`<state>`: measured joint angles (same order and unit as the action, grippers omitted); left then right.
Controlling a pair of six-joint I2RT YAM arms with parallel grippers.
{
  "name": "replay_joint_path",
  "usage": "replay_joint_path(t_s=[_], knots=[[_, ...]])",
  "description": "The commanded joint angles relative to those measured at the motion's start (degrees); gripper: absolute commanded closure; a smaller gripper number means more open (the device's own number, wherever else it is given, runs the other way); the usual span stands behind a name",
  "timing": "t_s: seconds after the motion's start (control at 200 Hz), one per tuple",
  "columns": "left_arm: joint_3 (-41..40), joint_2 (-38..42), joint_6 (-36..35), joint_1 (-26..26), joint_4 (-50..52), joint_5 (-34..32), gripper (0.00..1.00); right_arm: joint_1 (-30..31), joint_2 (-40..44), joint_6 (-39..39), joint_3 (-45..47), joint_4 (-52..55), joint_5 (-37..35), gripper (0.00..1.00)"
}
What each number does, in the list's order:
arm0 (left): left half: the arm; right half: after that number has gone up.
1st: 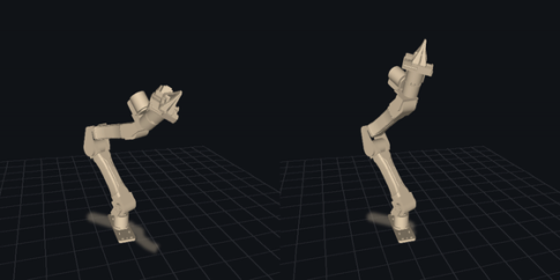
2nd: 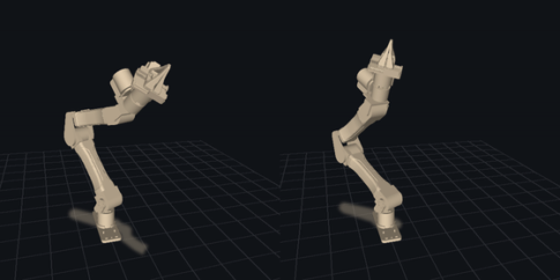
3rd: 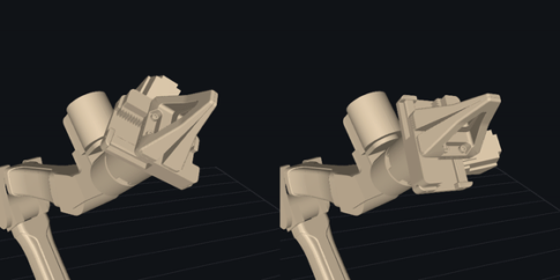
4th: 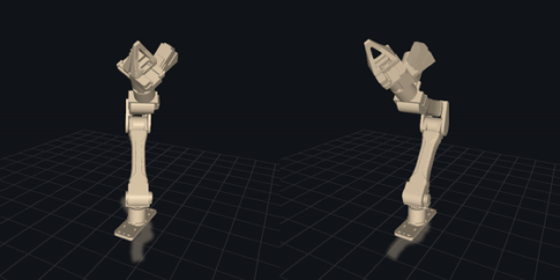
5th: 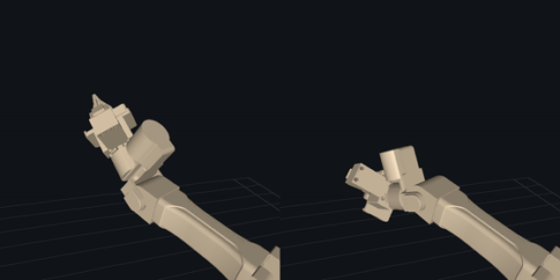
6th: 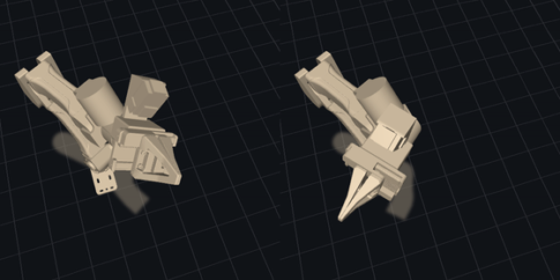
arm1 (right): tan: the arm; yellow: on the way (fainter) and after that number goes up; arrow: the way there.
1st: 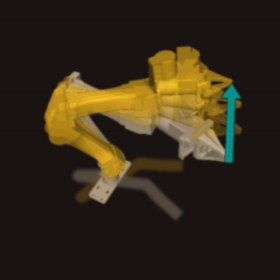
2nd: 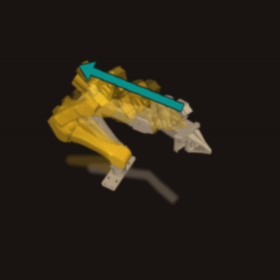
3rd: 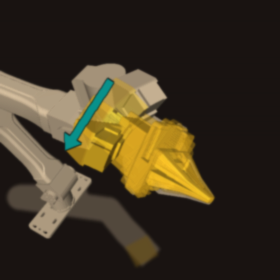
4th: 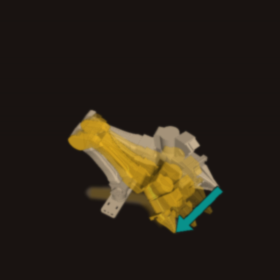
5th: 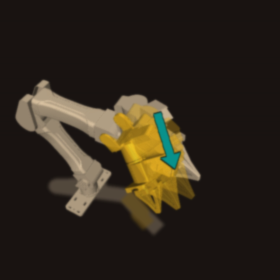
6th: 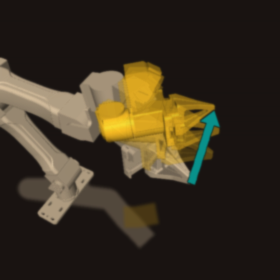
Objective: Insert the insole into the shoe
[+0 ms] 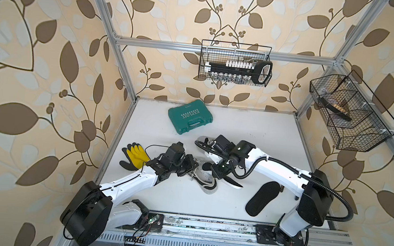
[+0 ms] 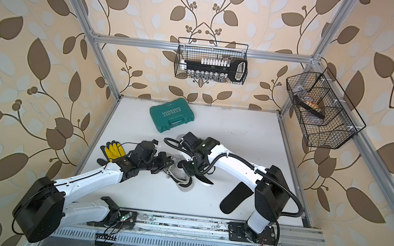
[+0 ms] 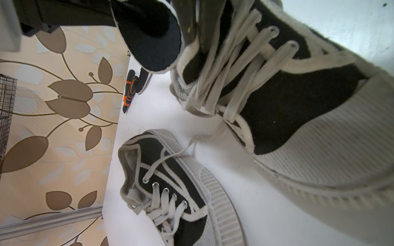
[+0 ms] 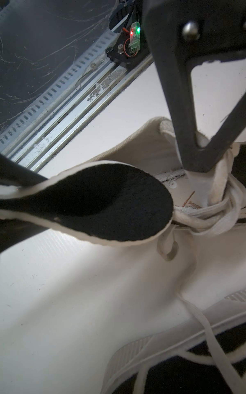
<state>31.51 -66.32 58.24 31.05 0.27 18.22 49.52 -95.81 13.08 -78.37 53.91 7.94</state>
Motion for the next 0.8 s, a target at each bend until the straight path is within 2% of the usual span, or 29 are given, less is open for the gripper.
replay_joint_path(t_s=[0.0,0.305,0.795], knots=[[0.06,1.73,0.38,-0.29,-2.62,1.43,1.0,1.15,0.61,1.62,-0.63,2.38,0.51,0.78],[-0.21,1.19,0.74,-0.29,-3.83,2.0,1.0,3.11,2.11,4.82,2.24,0.64,1.31,0.78],[-0.85,2.69,1.05,-0.29,-3.38,1.98,1.0,3.28,-8.59,3.53,-3.21,-3.16,4.18,0.78]])
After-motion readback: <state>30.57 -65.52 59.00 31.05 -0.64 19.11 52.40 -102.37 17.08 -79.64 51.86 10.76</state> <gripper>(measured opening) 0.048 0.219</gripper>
